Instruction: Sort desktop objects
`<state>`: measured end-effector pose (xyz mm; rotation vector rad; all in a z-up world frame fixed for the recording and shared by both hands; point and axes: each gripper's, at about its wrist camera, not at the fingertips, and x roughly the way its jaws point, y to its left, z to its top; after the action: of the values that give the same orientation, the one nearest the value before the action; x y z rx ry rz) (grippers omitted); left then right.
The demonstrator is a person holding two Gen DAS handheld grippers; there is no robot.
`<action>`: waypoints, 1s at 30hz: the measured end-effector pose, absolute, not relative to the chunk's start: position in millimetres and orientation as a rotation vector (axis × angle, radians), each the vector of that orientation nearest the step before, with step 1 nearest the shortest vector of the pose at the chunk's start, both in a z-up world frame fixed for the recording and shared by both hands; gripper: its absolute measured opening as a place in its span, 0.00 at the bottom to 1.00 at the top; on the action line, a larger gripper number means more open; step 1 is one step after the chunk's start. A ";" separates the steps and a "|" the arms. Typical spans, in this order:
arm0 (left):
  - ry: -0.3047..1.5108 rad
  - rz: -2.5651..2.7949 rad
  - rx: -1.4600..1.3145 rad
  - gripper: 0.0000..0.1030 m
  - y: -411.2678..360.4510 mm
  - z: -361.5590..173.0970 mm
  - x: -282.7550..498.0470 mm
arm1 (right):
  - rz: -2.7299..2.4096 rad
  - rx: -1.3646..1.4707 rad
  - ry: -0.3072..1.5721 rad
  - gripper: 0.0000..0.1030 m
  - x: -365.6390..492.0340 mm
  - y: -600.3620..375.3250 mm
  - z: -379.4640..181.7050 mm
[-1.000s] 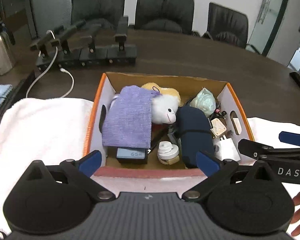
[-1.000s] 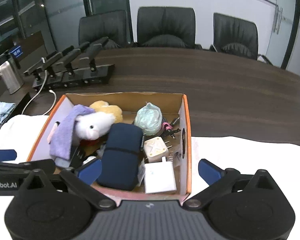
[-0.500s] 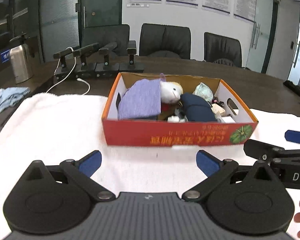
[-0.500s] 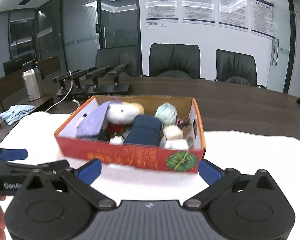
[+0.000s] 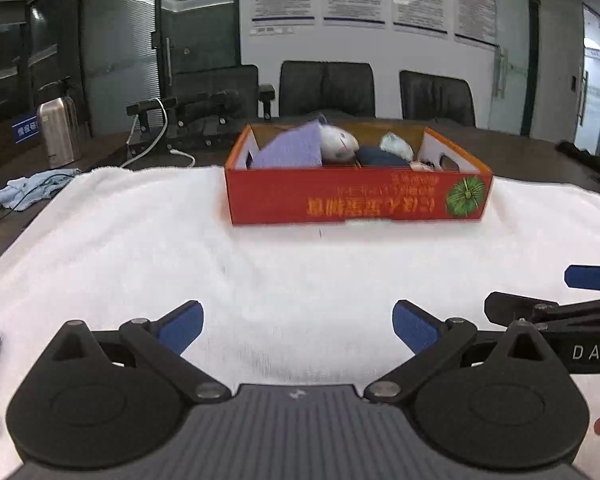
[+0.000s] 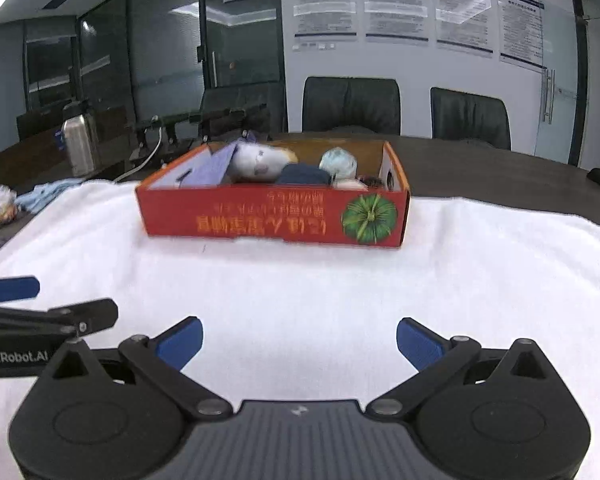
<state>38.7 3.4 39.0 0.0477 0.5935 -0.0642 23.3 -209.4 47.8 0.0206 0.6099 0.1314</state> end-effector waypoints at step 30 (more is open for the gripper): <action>0.704 -0.075 0.029 1.00 5.6 -1.8 19.9 | 0.128 0.027 0.696 1.00 4.2 -209.7 11.3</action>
<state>19.9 5.6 -1.8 0.0295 0.7040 -0.0754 4.2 -209.7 11.3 0.0274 0.6956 0.1284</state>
